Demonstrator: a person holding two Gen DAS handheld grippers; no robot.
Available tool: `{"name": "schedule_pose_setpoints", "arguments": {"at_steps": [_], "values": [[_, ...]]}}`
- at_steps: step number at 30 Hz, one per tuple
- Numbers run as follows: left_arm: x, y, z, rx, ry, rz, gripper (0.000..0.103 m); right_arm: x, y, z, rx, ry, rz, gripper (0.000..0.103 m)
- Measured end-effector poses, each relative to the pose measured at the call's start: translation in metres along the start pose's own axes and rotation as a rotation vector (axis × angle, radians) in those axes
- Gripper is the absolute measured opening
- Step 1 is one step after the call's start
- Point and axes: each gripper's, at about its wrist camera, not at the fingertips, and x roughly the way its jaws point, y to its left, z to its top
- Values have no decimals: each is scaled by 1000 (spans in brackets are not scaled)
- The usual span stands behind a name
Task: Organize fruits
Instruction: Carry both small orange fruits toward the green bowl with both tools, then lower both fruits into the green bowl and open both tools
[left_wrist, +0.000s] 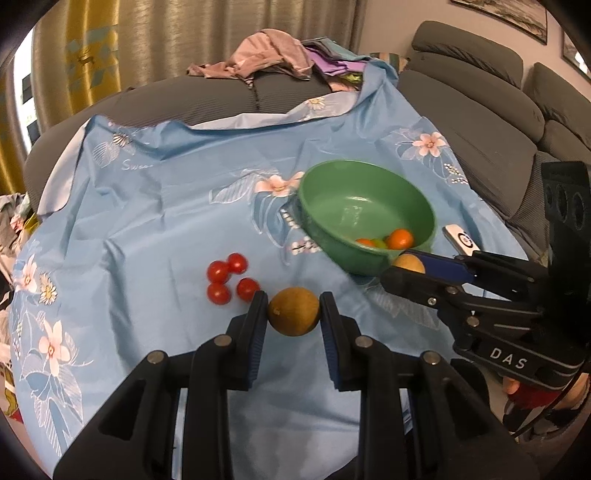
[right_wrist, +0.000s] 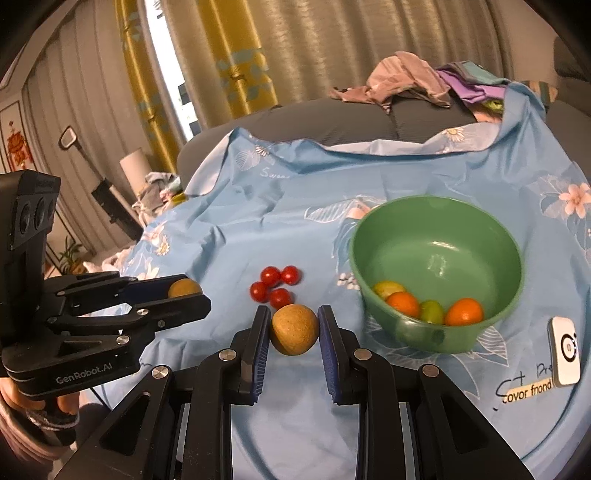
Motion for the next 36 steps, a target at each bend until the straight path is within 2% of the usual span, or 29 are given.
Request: {"name": "schedule_pose_setpoints", "arguments": {"at_steps": [23,36], "values": [[47,-58,47,152,45,-70,29,-12,-67,0,135,-62,-52,28],[88,-84,73,182,71,-111,29,-7,-108,7,205,-89,-89,28]]}}
